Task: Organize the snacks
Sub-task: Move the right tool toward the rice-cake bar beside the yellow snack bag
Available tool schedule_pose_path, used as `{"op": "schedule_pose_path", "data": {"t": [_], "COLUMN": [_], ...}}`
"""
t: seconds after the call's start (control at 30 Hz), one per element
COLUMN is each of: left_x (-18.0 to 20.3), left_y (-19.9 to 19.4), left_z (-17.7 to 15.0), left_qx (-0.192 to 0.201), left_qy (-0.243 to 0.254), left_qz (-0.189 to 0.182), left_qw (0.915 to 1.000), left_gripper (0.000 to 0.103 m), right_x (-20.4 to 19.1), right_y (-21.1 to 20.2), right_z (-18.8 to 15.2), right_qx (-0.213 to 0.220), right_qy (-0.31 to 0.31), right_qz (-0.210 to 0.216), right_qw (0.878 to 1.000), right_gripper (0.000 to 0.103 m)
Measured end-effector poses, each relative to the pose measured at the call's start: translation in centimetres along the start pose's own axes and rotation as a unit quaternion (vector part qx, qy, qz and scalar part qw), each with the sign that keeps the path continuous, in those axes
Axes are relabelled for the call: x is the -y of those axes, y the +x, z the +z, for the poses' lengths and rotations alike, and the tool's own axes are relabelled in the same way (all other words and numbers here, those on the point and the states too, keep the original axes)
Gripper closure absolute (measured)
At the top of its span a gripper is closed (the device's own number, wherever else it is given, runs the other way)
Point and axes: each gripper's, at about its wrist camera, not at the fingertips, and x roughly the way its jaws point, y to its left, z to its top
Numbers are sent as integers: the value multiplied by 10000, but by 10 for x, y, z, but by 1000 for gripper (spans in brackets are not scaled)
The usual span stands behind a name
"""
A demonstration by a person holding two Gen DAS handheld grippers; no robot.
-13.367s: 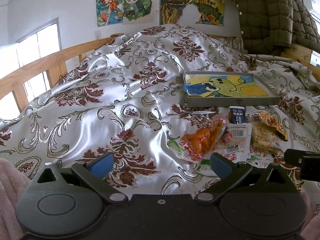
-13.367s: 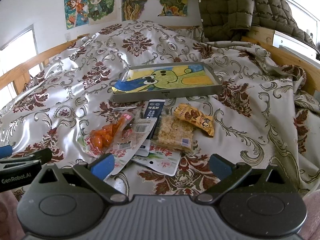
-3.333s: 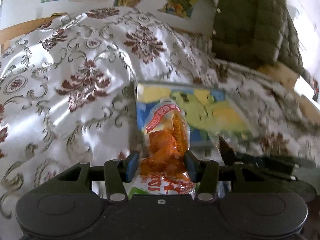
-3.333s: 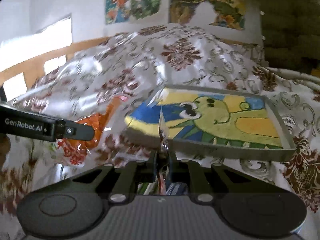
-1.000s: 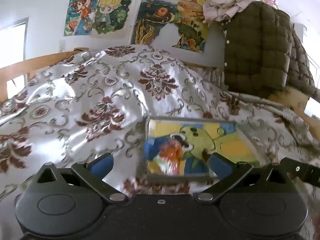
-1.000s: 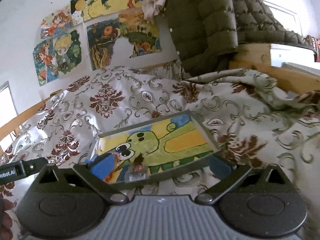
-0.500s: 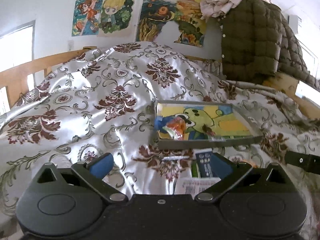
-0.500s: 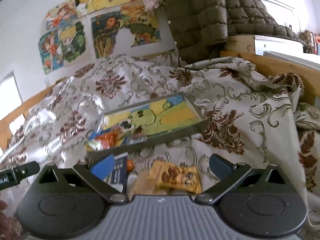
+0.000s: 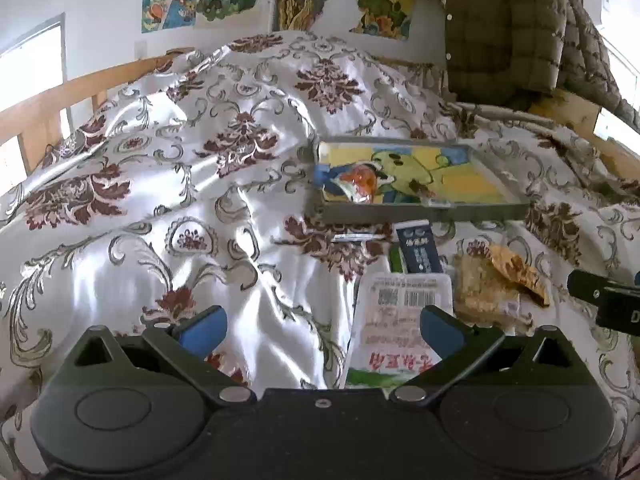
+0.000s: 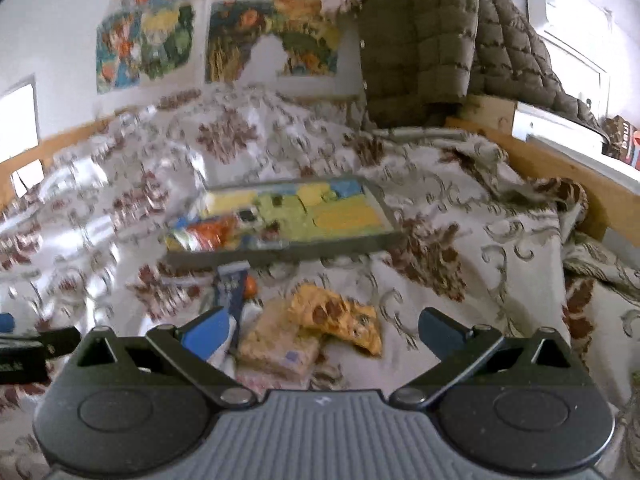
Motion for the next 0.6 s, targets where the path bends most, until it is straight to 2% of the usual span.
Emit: {"op": "schedule_pose_path", "data": {"t": [0.33, 0.6], "left_x": [2, 4], "left_y": [4, 10], "left_z": [-3, -4], "left_qx": [-106, -219], "left_qy": [69, 31], "left_qz": [130, 170], "left_qw": [9998, 9996], "left_gripper": [1, 1], "right_x": [7, 2], "right_y": [15, 15], "right_z": [-6, -6], "right_qx": [-564, -633], "right_qy": [190, 89], "right_qz": [39, 72], "right_qw": [9982, 9979], "right_gripper": [0, 0]}}
